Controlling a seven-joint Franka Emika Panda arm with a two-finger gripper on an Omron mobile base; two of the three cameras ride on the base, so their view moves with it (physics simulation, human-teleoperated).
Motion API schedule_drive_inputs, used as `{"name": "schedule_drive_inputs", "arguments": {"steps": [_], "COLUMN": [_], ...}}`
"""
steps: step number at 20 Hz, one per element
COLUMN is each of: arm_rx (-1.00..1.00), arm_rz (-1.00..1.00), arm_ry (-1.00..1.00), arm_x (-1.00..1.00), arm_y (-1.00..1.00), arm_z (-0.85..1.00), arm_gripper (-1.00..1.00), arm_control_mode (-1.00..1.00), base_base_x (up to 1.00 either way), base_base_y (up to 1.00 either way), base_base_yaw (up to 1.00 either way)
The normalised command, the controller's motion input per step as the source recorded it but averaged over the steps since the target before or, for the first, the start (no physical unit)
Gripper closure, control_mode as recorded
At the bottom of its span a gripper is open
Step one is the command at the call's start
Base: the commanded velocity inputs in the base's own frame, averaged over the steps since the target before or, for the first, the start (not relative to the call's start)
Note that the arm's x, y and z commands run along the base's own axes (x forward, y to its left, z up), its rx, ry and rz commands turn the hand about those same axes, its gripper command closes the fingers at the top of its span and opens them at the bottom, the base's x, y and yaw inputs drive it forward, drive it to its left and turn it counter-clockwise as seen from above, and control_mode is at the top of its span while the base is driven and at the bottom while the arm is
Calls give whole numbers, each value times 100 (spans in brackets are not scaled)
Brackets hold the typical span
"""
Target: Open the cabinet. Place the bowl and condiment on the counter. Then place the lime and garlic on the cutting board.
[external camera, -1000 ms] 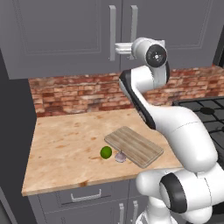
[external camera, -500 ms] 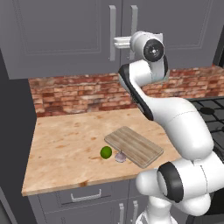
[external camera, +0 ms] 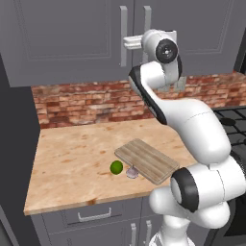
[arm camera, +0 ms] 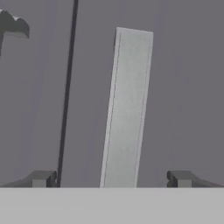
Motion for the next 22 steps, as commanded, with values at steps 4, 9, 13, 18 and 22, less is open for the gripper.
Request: {"name": "schedule_drive_inputs", "arguments": {"steps": [4,9,13,18,22], "arm_rx": [0,1,0,0,0], "arm_rz": [0,0,0,0,0], "arm_ry": [0,0,0,1,7], "arm_x": [13,2,0,6,0], "arm_y": [-4,-6,0,0,2], "arm_z": [-16,-5,-6,-9,-7], "arm_gripper": [-100,-100,-100,100,100], "arm_control_mode": [-100,-100,-100,-100,-100], "base_base_x": [0,0,0,0,0], "base_base_y": [0,0,0,0,0], "base_base_yaw": [0,0,0,0,0]}}
